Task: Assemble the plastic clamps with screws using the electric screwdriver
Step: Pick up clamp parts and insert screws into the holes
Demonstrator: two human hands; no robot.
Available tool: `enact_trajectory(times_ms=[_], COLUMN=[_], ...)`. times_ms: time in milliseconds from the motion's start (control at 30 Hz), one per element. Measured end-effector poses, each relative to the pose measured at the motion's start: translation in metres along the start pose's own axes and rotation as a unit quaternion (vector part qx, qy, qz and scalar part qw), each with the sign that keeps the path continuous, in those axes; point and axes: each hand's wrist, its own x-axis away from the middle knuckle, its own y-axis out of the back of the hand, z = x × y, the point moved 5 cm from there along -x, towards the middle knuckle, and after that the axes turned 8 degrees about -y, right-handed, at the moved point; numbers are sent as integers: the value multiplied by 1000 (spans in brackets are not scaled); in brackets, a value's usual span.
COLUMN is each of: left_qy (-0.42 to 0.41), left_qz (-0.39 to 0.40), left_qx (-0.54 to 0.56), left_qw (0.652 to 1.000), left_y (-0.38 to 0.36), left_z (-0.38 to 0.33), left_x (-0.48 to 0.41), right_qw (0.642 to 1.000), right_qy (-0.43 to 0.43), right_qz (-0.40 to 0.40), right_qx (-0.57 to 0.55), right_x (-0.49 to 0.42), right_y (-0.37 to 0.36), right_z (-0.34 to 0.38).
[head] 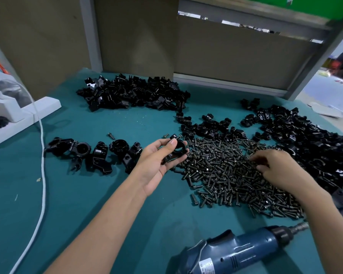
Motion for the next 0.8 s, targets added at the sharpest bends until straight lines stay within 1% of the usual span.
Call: enact_trajectory(times_ms=[300,367,633,700,800], left_qy=[2,2,4,2,4], left_qz=[0,2,0,-5,-11], left_qx=[-6,-9,-21,-14,-1], left_qw=[1000,1000,1000,1000,1000], left_y=[1,1,1,1,1], left_z=[1,2,3,1,0], left_x=[0,0,1,1,0], right_qw=[995,994,989,988,995], right_qy=[48,54,44,41,43], right_qz=[-74,-90,-95,-78,-8], right_qx=[-45,-13,102,128,90], right_x=[6,5,-8,-10,-10], right_y=[2,1,8,4,2], right_z=[1,3,23,24,17])
